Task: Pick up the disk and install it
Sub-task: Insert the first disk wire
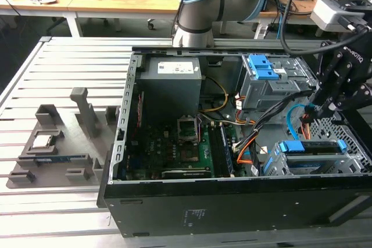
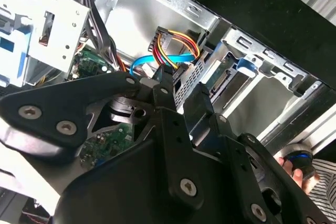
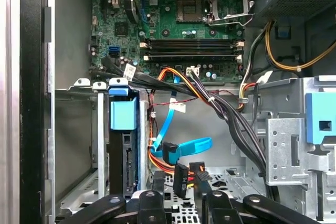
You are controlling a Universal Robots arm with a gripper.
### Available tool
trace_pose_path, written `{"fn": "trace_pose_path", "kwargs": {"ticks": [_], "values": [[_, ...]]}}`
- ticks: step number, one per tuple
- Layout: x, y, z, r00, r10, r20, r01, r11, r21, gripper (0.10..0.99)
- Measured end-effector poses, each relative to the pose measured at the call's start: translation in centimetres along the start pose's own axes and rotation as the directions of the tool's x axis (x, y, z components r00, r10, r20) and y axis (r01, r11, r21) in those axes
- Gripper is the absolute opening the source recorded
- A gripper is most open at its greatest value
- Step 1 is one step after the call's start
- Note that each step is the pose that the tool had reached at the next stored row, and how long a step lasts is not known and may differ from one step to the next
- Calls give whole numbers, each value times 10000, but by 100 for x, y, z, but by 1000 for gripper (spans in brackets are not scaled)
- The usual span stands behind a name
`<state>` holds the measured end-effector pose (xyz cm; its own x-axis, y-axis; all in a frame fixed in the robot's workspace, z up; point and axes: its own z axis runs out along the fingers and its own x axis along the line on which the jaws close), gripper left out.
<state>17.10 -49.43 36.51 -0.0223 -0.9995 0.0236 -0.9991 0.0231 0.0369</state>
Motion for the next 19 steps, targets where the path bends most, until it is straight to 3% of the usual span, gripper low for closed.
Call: {"fn": "trace_pose_path", "kwargs": {"ticks": [3, 5, 9, 12, 17, 19], "values": [[-10, -2, 51, 10000, 53, -57, -53, 10000, 0, 361], [-10, -2, 67, 9997, 73, -249, -73, 10000, 6, 361], [-10, -2, 66, 9997, 73, -253, -73, 10000, 6, 345], [-10, -2, 66, 9997, 73, -254, -73, 10000, 5, 165], [-8, -2, 67, 9996, 73, -256, -73, 10000, 6, 165], [44, -4, 68, 9996, 73, -271, -72, 10000, 6, 165]]}}
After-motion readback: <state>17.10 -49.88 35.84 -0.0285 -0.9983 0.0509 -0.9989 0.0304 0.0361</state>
